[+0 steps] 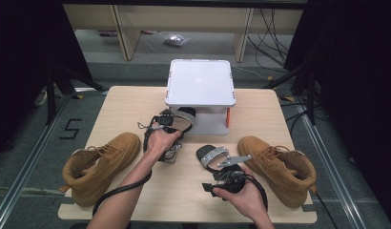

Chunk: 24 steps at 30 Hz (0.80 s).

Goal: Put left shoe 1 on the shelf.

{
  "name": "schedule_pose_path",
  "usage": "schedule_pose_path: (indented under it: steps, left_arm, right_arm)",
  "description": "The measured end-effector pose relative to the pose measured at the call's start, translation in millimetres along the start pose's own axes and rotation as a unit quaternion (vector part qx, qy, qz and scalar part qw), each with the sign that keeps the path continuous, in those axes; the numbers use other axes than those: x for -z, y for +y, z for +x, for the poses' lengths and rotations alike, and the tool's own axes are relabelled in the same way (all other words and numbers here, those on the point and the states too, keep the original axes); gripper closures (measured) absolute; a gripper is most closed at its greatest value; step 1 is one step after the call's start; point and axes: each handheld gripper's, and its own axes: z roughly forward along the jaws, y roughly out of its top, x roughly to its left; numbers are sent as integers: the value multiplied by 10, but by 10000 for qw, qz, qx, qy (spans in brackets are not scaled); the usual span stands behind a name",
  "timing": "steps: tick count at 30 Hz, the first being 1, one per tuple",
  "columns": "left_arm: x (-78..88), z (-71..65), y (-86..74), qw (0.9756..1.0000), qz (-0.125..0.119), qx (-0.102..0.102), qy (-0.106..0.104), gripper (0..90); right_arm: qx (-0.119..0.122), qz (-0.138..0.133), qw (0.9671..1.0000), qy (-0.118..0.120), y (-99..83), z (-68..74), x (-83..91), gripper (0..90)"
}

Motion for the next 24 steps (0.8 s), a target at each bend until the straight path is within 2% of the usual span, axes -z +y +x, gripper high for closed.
schedule_pose_path:
  steps: [5, 6, 8, 9, 12, 13, 16, 19, 20, 21, 22, 23, 24]
  left_arm:
    - [-32, -18, 2, 10000, 18, 60, 30, 430]
    - [-47, -19, 5, 10000, 43, 50, -8, 430]
    - [-49, -26, 8, 9999, 58, 94, 17, 429]
    - [-71, -23, 11, 9998, 102, 164, -32, 428]
    - [-99, -9, 4, 9997, 154, 175, -40, 422]
    - [-103, -3, 5, 9996, 149, 222, -106, 422]
    - [-105, 16, 6, 9995, 148, 213, -158, 417]
    - [-65, 22, 12, 9993, 130, 187, -282, 388]
    - [-45, 23, 11, 9994, 124, 141, -279, 365]
    - [-24, 25, 5, 9995, 90, 32, -296, 349]
    - [-1, 31, -1, 9995, 65, -20, -315, 341]
    - [-1, 31, -1, 9995, 65, -20, -315, 330]
    - [65, 55, -6, 9993, -104, -142, -322, 324]
  right_arm:
    - [-23, 11, 10000, 19, -1, 8, -1, 416]
    - [-61, -65, 9999, 49, -7, 13, -16, 416]
    - [4, 39, 10000, 32, -1, 3, -2, 415]
    - [5, 14, 10000, 15, -3, 4, -5, 416]
    - [-56, -32, 10000, 26, -6, 14, -9, 416]
    - [-56, -32, 10000, 26, -6, 14, -9, 416]
    - [9, 18, 10000, 12, -4, 4, -6, 415]
    - [16, 45, 10000, 26, -7, 13, -14, 413]
    - [4, 43, 10000, 32, -8, 14, -19, 413]
    - [-114, 87, 9999, 40, -9, 32, -18, 413]
    - [1, 55, 10000, 13, -8, 12, -24, 411]
    - [-12, -12, 10000, 39, -13, 13, -39, 411]
    - [16, 70, 10000, 17, -8, 13, -28, 411]
